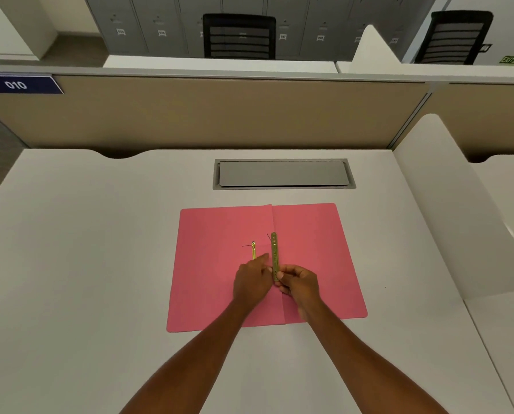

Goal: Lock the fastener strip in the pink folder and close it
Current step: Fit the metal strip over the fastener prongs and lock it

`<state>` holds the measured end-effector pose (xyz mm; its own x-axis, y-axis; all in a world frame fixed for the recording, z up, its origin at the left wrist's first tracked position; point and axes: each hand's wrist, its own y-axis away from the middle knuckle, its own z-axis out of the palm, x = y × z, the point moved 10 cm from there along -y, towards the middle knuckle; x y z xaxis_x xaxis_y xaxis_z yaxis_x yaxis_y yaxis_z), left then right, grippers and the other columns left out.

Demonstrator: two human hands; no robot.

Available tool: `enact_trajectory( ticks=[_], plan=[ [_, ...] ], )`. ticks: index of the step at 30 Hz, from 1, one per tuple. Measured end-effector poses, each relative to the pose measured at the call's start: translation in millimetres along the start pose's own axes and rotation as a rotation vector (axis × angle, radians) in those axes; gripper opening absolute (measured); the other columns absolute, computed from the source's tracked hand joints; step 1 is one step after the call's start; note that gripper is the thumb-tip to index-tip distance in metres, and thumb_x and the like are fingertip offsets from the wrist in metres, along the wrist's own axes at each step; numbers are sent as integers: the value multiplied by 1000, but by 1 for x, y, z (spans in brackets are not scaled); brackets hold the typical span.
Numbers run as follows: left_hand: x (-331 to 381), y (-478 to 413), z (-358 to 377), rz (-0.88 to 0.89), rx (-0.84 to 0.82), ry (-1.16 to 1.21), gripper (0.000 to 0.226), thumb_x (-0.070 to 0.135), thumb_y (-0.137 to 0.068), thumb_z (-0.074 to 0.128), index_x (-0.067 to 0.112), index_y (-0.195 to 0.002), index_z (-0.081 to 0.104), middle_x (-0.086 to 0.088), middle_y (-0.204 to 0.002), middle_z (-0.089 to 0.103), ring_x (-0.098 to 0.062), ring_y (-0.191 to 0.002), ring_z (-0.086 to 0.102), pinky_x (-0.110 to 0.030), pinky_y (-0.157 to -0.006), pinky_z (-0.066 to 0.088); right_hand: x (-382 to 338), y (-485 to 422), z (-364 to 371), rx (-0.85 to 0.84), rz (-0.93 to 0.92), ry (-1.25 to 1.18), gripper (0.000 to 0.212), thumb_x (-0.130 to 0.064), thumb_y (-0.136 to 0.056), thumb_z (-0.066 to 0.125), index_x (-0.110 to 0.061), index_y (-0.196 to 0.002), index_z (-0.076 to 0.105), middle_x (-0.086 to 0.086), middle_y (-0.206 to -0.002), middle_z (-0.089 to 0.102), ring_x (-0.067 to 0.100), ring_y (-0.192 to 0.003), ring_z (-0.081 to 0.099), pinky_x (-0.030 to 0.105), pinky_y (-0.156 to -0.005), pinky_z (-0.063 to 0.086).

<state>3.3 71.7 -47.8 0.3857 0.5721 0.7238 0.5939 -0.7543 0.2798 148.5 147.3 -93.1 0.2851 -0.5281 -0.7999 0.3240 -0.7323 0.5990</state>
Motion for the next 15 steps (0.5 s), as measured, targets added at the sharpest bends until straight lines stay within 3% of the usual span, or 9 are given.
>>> enact_trajectory(
  ticks=[3,6,9,13,15],
  plan=[
    [-6,-15,-9,-148,12,212,54,8,-102,55,10,-156,52,-13,-151,64,-29,-114,75,-47,-106,59,0,-2,-2,22,10,4,17,6,-93,73,-3,-105,80,24,-99,81,23,-78,73,31,-72,63],
    [-8,-28,-12,-260,3,451,58,2,-103,51,16,-159,46,-15,-134,73,-27,-106,75,-44,-96,63,3,-4,-4,38,19,13,17,4,-94,73,-4,-106,80,21,-98,82,19,-75,74,29,-71,63],
    [-1,-38,-10,-284,-59,581,67,-7,-101,45,26,-159,46,-13,-127,72,-23,-96,67,-38,-83,56,6,-5,-4,44,24,7,17,3,-95,73,-4,-109,79,19,-99,82,21,-78,74,30,-73,64],
    [12,-43,-3,-245,-127,567,70,-12,-99,42,28,-157,51,-12,-134,66,-27,-110,67,-36,-80,55,7,-4,-6,50,20,-15,17,3,-94,74,-5,-107,81,19,-98,82,22,-78,74,30,-72,64],
    [10,-43,-2,-241,-127,536,68,-14,-98,43,24,-152,57,-11,-137,66,-32,-123,66,-40,-90,57,7,-4,-6,50,21,-23,17,3,-94,74,-7,-104,81,17,-96,83,20,-77,74,27,-70,64]
  ],
)
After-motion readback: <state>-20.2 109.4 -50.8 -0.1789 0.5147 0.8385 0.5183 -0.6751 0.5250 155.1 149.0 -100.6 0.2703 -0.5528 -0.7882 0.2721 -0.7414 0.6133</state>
